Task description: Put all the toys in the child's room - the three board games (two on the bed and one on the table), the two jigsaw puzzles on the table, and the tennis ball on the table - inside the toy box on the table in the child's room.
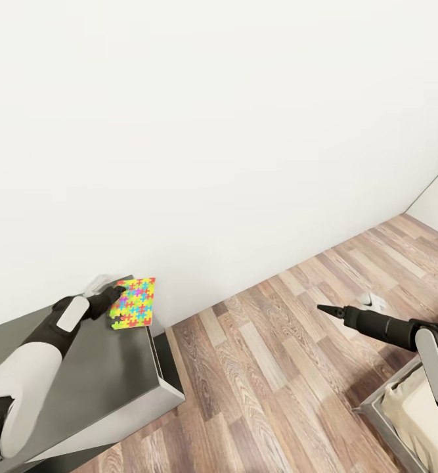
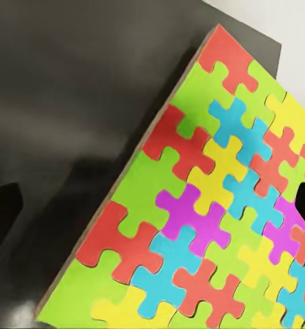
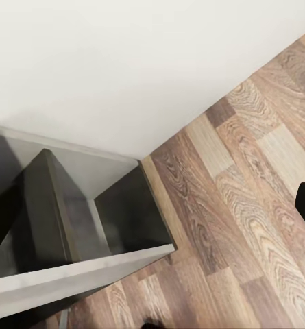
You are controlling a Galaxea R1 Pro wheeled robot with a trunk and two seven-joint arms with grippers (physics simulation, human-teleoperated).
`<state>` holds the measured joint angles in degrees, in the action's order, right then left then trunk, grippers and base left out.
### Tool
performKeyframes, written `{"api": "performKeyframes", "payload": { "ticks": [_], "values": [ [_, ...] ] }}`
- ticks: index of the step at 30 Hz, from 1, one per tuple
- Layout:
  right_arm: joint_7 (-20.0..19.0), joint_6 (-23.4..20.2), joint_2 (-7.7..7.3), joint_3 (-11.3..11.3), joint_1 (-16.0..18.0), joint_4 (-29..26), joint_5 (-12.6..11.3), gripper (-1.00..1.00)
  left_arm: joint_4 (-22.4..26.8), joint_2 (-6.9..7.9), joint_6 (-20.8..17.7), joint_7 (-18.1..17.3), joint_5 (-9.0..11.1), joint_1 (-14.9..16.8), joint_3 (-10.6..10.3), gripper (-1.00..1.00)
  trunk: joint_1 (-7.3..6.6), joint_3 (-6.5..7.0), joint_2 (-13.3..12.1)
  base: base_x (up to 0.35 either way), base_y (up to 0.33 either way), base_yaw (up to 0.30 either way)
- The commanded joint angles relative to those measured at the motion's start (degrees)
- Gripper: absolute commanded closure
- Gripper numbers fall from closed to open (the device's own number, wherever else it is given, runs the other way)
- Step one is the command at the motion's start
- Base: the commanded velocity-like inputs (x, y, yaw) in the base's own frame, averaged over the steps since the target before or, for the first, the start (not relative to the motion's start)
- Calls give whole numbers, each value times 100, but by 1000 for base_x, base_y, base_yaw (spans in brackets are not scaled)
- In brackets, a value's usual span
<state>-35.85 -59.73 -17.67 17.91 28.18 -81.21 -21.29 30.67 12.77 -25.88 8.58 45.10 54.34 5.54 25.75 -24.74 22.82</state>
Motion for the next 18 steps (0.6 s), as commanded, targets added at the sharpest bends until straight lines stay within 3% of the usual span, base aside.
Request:
{"api": "performKeyframes", "payload": {
  "ticks": [1,5,18],
  "values": [
    [-46,-27,0,7,-6,2,32,-100,15,21,-38,22,63,-22,99,-100,3,-9,10,0,0,0],
    [-50,-27,2,4,-32,9,30,-100,24,88,-62,-30,66,-122,390,-100,3,-9,10,0,0,0],
    [-48,-27,27,2,-71,40,37,-100,350,378,-213,-240,74,-443,962,-100,3,-9,10,0,0,0]
  ]
}}
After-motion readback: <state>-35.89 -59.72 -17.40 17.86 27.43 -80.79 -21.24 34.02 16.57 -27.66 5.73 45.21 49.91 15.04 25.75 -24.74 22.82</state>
